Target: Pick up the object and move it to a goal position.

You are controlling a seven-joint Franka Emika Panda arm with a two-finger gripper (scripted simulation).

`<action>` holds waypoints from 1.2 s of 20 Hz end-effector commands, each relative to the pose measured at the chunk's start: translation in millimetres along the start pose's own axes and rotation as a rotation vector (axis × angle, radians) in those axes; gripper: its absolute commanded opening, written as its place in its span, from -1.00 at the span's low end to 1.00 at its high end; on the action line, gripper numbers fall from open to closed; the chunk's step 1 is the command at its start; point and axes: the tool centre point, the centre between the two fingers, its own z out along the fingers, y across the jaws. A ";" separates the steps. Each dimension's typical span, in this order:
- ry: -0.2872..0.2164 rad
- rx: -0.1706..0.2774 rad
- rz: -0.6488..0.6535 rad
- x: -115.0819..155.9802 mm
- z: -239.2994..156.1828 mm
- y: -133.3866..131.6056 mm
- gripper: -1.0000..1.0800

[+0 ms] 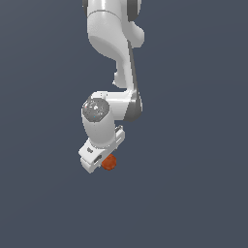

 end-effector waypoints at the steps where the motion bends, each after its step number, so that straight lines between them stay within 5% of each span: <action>1: 0.000 0.000 0.000 0.0 1.5 0.0 0.92; 17: 0.001 0.000 -0.005 0.4 50.1 0.2 0.92; 18: 0.001 0.000 -0.005 0.4 50.1 0.2 -1.00; 24: 0.001 0.000 -0.005 0.4 50.1 0.2 -1.00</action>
